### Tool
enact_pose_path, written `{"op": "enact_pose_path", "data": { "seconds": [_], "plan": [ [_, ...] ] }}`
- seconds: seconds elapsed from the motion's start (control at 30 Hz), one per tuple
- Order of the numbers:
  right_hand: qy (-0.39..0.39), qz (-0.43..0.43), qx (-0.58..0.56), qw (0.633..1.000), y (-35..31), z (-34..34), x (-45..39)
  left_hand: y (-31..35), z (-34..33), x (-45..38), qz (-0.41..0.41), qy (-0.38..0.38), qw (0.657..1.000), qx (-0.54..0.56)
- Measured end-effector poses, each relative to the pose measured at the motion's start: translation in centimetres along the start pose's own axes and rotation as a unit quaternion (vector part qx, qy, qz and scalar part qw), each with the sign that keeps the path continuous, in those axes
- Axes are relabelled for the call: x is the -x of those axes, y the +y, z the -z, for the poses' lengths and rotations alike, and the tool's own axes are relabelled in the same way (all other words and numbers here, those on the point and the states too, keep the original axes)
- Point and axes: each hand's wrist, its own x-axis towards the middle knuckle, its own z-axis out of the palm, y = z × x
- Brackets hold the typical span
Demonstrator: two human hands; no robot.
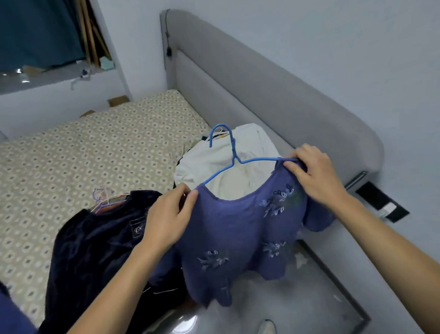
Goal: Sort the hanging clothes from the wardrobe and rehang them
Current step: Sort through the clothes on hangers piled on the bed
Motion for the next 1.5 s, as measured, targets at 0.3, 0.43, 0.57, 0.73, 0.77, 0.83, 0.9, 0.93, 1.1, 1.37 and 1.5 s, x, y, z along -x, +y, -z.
{"op": "enact_pose_path", "data": {
  "seconds": [0.3,0.43,0.57,0.73,0.77,0.83,0.9,0.93,1.1,1.37,1.5],
  "plan": [
    [-0.027,0.021,-0.010,0.999,9.8,-1.3,-12.9,1.6,-6.7,-13.5,0.002,-0.028,1.000,-0.010],
    [-0.054,0.046,0.007,0.997,11.0,-4.1,-18.9,-1.1,-8.5,-18.8,0.017,-0.003,1.000,-0.021],
    [-0.083,0.038,0.027,0.996,12.5,-8.3,-25.0,-4.8,-11.0,-24.9,0.040,-0.011,0.998,-0.053],
    [-0.127,0.038,0.103,0.986,15.6,-14.6,-32.2,-7.9,-14.2,-31.6,0.079,-0.020,0.989,-0.124],
    [-0.134,0.040,0.111,0.984,16.4,-16.0,-33.6,-8.5,-14.9,-32.8,0.087,-0.025,0.986,-0.137],
    [-0.156,0.037,0.104,0.982,18.2,-19.2,-36.3,-9.9,-16.4,-35.4,0.099,-0.039,0.981,-0.165],
    [-0.189,0.020,0.081,0.978,19.8,-22.8,-38.5,-11.4,-18.1,-37.7,0.118,-0.063,0.968,-0.211],
    [-0.204,0.017,0.075,0.976,20.5,-24.7,-39.4,-12.1,-19.1,-38.7,0.138,-0.084,0.960,-0.230],
    [-0.258,0.010,0.082,0.963,24.6,-32.7,-41.6,-15.5,-23.9,-44.0,0.236,-0.146,0.928,-0.250],
    [-0.329,0.049,0.104,0.937,26.9,-38.5,-42.7,-19.9,-29.0,-47.0,0.298,-0.196,0.896,-0.263],
    [-0.305,0.068,0.121,0.942,25.5,-38.9,-42.2,-19.7,-29.1,-46.4,0.298,-0.159,0.913,-0.229]
  ]
}}
